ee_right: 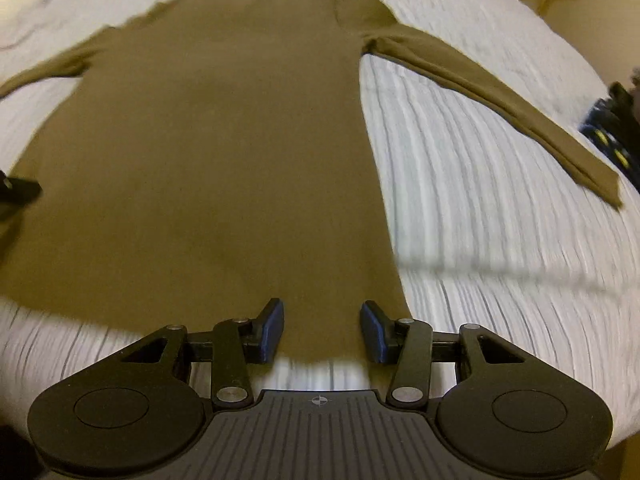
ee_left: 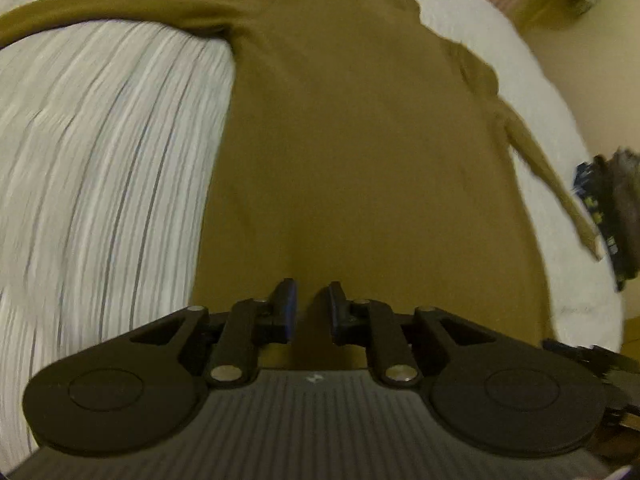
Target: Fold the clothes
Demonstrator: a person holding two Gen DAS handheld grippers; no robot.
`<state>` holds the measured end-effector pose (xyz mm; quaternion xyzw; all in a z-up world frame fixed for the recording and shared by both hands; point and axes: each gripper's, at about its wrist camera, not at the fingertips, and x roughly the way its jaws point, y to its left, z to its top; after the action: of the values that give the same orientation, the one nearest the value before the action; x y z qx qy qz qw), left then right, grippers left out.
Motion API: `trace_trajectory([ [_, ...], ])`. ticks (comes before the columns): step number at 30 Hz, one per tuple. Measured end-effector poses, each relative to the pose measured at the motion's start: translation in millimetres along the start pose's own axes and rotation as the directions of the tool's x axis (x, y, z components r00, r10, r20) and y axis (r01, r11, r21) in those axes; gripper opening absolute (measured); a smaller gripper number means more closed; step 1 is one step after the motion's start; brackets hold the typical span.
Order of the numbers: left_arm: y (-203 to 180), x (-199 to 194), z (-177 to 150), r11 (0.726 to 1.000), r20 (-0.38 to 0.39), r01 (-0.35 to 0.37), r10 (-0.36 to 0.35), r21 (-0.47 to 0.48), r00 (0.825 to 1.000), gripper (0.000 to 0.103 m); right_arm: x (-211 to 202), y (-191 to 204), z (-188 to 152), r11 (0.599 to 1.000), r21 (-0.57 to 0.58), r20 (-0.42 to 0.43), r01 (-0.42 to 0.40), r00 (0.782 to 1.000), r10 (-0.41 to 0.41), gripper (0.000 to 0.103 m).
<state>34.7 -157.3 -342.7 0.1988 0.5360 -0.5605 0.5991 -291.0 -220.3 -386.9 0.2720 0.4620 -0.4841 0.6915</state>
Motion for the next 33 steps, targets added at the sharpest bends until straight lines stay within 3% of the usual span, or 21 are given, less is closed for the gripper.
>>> trace_trajectory([
  [5,-20,-42,-51,0.982,-0.129,-0.162,0.148,-0.101,0.981,0.014,-36,-26,-24,0.997,0.041,-0.059,-0.068,0.996,0.070,0.047],
  [8,-51,-88,-78,0.963,-0.132,-0.250,0.237,-0.098,0.963,0.021,-70,-45,-31,0.991,0.094,-0.088,-0.100,0.990,0.108,0.047],
  [12,-95,-142,-99,0.961,-0.084,-0.245,0.235,-0.127,0.968,0.027,-130,-60,-24,0.962,0.171,-0.063,-0.212,0.972,0.225,0.047],
  [16,-137,-181,-105,0.968,-0.004,-0.229,0.230,-0.106,0.973,0.035,-186,-70,-15,0.951,0.213,-0.013,-0.224,0.973,0.232,0.047],
  [20,-173,-221,-112,0.965,0.079,-0.246,0.253,-0.088,0.964,0.042,-225,-77,-10,0.935,0.237,0.018,-0.263,0.964,0.266,0.048],
  [26,-205,-265,-126,0.955,0.130,-0.289,0.294,-0.061,0.947,0.043,-271,-71,-22,0.955,0.161,0.048,-0.248,0.969,0.244,0.048],
  [33,-236,-283,-132,0.946,0.160,-0.323,0.318,0.006,0.934,0.043,-296,-80,-39,0.955,0.181,0.067,-0.235,0.972,0.226,0.048],
])
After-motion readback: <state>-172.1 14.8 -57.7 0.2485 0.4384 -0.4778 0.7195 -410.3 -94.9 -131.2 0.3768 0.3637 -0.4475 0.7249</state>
